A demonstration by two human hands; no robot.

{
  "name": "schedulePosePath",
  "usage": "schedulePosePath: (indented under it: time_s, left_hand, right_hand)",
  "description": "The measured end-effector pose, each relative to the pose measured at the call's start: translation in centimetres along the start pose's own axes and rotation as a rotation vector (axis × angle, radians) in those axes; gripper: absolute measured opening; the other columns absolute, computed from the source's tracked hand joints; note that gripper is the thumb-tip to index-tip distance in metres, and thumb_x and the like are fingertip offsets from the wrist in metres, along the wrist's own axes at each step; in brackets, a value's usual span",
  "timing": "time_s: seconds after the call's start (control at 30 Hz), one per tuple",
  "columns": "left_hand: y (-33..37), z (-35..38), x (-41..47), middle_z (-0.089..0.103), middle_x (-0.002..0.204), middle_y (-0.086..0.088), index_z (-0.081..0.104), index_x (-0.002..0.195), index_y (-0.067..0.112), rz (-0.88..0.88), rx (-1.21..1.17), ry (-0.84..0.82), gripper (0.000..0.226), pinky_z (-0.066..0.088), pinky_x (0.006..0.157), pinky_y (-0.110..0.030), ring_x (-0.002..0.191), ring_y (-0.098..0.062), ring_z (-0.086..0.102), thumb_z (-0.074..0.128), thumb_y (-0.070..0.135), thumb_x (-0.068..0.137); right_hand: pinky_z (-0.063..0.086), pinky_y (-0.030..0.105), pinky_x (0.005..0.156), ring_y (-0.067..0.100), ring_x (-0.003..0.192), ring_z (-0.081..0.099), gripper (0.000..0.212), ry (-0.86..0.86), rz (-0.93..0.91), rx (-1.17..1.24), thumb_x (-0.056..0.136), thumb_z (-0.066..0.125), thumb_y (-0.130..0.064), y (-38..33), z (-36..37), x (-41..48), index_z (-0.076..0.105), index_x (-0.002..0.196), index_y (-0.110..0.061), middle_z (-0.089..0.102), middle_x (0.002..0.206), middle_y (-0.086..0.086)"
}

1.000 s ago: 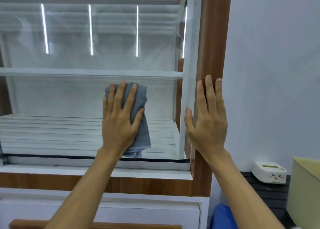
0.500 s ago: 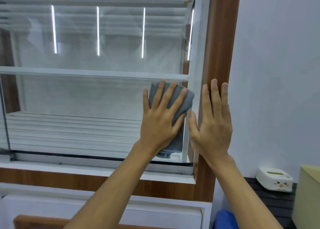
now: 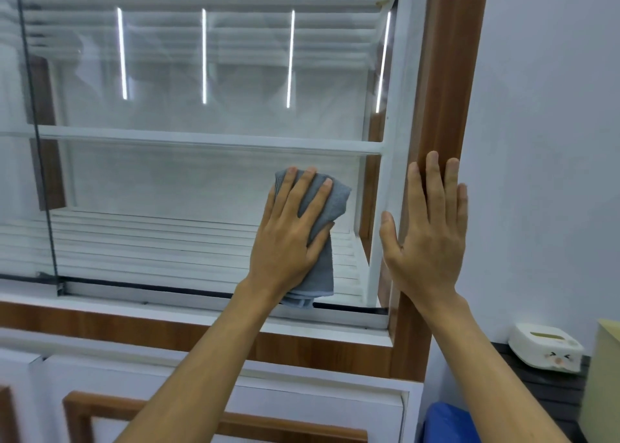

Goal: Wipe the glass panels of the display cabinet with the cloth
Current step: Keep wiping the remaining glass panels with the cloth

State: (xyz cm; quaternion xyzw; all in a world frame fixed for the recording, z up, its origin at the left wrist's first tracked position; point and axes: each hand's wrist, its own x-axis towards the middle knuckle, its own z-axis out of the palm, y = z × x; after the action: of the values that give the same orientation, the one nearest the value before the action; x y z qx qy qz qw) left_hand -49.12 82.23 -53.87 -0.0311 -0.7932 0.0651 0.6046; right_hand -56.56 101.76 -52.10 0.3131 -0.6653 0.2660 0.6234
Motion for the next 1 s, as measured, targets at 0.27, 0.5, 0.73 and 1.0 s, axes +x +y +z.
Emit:
schedulePosePath:
  time_s: [0.27, 0.5, 0.73, 1.0]
  left_hand:
    - [0.5, -1.5, 0.3, 0.029, 0.161, -0.016, 0.035, 0.154, 0.009, -0.023, -0.156, 0.049, 0.06, 0.024, 0.123, -0.054, 0.154, -0.032, 0.017, 0.041, 0.045, 0.106]
    - [-0.4, -4.2, 0.7, 0.028, 0.161, -0.018, 0.041, 0.151, 0.003, -0.032, -0.218, 0.112, 0.058, 0.024, 0.123, -0.055, 0.155, -0.032, 0.017, 0.04, 0.042, 0.107]
    - [-2.8, -8.1, 1.4, 0.022, 0.164, -0.017, 0.039, 0.152, 0.007, -0.021, -0.31, 0.118, 0.062, 0.023, 0.125, -0.053, 0.156, -0.031, 0.013, 0.055, 0.038, 0.101]
    - [-5.5, -12.0, 8.2, 0.003, 0.17, -0.004, 0.042, 0.152, 0.022, -0.235, -0.573, 0.079, 0.071, 0.029, 0.123, -0.031, 0.156, -0.013, 0.01, 0.069, 0.041, 0.089]
  right_hand:
    - [0.027, 0.041, 0.116, 0.028, 0.133, 0.05, 0.043, 0.091, -0.04, 0.23, 0.098, 0.053, -0.036, -2.6, -0.7, 0.6, 0.062, 0.131, -0.01, 0.061, 0.137, 0.009]
    - [0.058, 0.036, 0.077, 0.007, 0.092, 0.065, 0.049, -0.339, 0.222, 0.676, 0.097, 0.049, -0.056, -8.5, -0.6, 2.9, 0.058, 0.131, -0.023, 0.069, 0.106, -0.009]
    - [0.061, 0.037, 0.074, 0.012, 0.086, 0.072, 0.019, -0.214, 0.358, 1.037, 0.096, 0.066, -0.019, -12.0, -0.6, 5.2, 0.066, 0.115, -0.019, 0.074, 0.093, -0.005]
    - [0.058, 0.027, 0.073, 0.013, 0.084, 0.073, 0.02, -0.129, 0.522, 1.187, 0.095, 0.067, -0.013, -14.6, 0.0, 14.9, 0.067, 0.102, -0.033, 0.075, 0.086, -0.005]
